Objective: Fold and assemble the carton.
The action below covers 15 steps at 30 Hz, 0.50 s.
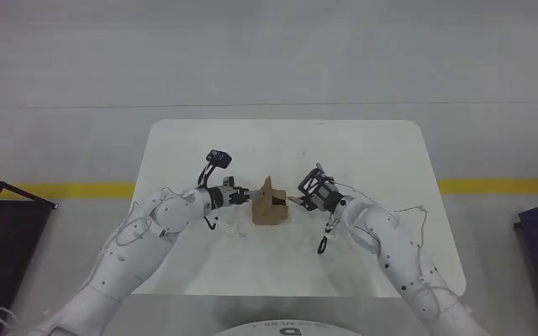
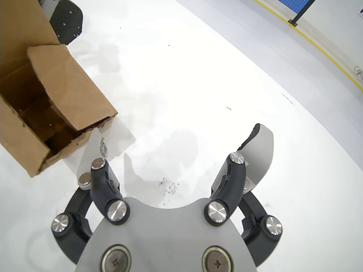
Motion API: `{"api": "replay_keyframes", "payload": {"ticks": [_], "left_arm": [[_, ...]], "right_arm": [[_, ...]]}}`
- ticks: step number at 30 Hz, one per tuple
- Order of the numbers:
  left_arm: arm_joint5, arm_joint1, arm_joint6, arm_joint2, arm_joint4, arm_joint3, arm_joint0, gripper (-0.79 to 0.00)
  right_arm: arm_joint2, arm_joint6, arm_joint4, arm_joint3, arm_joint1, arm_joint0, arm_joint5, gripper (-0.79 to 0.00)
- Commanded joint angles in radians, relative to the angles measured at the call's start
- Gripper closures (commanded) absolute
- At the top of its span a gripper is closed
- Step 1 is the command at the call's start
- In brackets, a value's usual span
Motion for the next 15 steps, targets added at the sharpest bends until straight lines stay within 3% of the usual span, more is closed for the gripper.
{"api": "replay_keyframes", "payload": {"ticks": [1, 5, 9, 15], "left_arm": [[-0.003, 0.007, -0.005, -0.028, 0.001, -0.010, 0.020, -0.785], [-0.011, 0.013, -0.001, -0.058, -0.017, -0.033, 0.042, -0.785], [-0.080, 0.010, 0.014, -0.065, -0.105, -0.026, 0.047, -0.785], [-0.106, 0.003, 0.009, -0.036, -0.108, 0.000, 0.021, -0.785]], "right_arm": [[0.003, 0.000, -0.004, -0.005, 0.001, -0.004, -0.003, -0.785], [0.000, 0.003, -0.006, -0.007, -0.001, -0.005, -0.005, -0.785], [-0.019, 0.003, -0.013, -0.016, -0.006, 0.002, 0.003, -0.785], [-0.059, 0.027, -0.034, -0.021, -0.017, 0.026, 0.016, -0.785]]}}
